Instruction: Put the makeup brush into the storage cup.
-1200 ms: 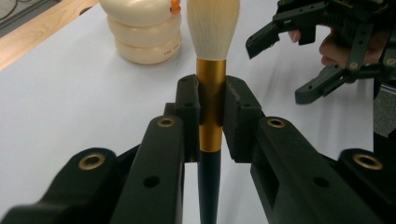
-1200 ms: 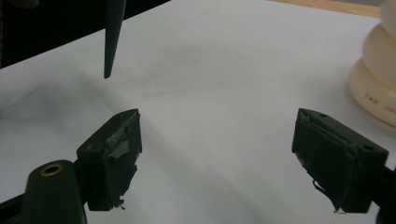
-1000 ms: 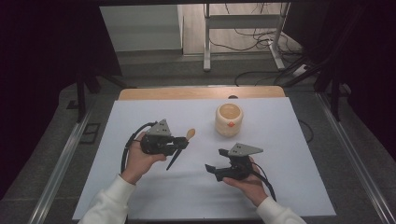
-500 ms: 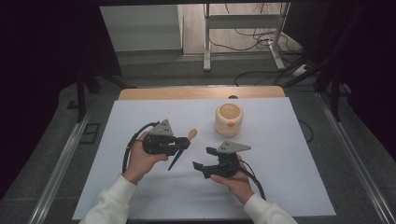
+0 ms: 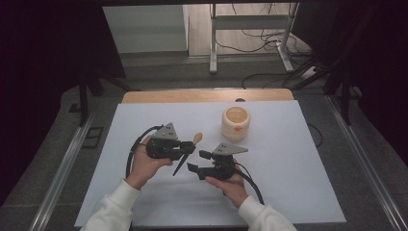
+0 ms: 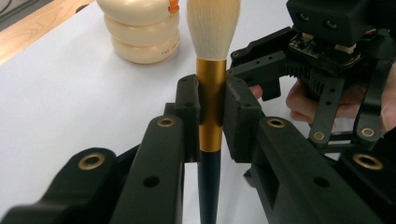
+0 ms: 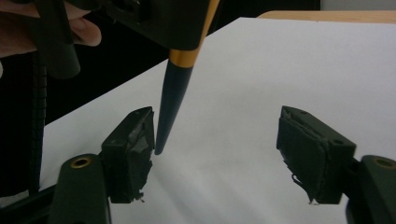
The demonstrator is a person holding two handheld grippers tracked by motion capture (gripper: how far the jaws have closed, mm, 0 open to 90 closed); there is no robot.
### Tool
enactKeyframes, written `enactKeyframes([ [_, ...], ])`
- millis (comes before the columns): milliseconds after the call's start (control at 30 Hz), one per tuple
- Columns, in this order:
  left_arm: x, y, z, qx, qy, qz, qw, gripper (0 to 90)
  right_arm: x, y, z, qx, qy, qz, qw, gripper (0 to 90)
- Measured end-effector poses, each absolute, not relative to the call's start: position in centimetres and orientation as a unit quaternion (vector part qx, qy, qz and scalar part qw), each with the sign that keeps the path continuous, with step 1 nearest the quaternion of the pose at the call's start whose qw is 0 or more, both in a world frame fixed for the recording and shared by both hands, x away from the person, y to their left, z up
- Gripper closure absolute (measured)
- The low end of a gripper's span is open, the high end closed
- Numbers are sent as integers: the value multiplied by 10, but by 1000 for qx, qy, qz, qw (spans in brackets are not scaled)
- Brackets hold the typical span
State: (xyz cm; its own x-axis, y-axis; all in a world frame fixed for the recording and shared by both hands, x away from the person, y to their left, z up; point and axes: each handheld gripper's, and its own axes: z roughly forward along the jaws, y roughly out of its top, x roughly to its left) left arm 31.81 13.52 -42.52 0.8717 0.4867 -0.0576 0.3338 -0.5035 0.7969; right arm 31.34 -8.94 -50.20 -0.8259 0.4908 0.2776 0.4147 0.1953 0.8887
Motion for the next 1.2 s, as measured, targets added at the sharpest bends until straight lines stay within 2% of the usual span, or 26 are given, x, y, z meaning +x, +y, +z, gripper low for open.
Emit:
enactKeyframes([
  [233,318,133,-426,866,235,86,434,777,315,-77,-501,294,758,582,15,409],
  [567,318,129,-426,867,232,83,433,776,319,-75,-500,297,732,613,-30,758],
  [767,319,128,-426,866,228,72,439,756,321,-79,-500,299,732,611,-40,787],
  [833,317,128,-424,866,223,85,440,699,320,-80,-498,297,731,613,-39,788],
  [900,314,129,-422,858,224,106,450,571,319,-81,-497,296,731,614,-41,789],
  [1033,307,134,-414,841,245,134,462,389,320,-84,-497,299,733,610,-37,789],
  [1133,301,143,-410,834,262,130,467,334,320,-88,-496,300,733,609,-33,789],
  [1200,297,146,-408,833,290,126,453,256,321,-91,-494,302,733,609,-28,789],
])
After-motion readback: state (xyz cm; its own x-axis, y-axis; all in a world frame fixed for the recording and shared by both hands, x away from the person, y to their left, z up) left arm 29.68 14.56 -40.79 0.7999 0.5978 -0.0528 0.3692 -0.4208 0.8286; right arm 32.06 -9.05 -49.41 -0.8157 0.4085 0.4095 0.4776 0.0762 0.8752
